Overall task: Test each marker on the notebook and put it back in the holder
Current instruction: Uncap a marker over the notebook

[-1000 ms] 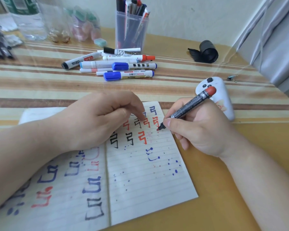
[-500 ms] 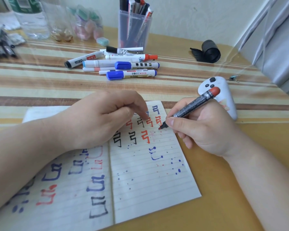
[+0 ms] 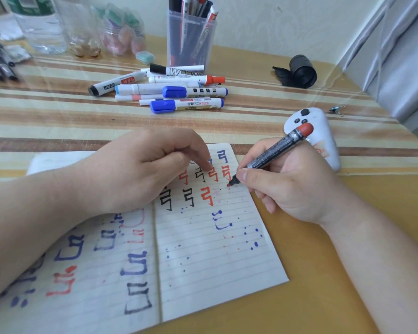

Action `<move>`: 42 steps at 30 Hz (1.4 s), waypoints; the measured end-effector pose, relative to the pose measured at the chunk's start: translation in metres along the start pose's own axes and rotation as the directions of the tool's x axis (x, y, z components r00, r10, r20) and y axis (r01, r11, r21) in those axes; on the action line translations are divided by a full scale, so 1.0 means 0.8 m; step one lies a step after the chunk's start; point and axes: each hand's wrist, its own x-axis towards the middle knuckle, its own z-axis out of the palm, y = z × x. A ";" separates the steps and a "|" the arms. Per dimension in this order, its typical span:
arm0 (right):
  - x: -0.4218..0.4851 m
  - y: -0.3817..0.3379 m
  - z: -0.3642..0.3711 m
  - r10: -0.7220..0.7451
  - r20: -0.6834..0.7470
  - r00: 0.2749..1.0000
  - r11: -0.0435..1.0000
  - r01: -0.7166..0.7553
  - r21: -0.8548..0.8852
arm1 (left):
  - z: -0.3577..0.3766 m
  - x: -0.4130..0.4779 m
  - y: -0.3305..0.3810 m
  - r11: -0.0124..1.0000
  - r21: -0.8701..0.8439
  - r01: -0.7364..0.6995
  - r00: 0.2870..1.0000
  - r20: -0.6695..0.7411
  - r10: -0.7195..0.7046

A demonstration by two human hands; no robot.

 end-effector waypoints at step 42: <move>0.004 -0.006 0.000 0.063 -0.057 0.996 0.998 -0.065 -0.028 | 0.010 0.004 -0.012 0.998 -0.061 0.006 1.000 -0.020 -0.008</move>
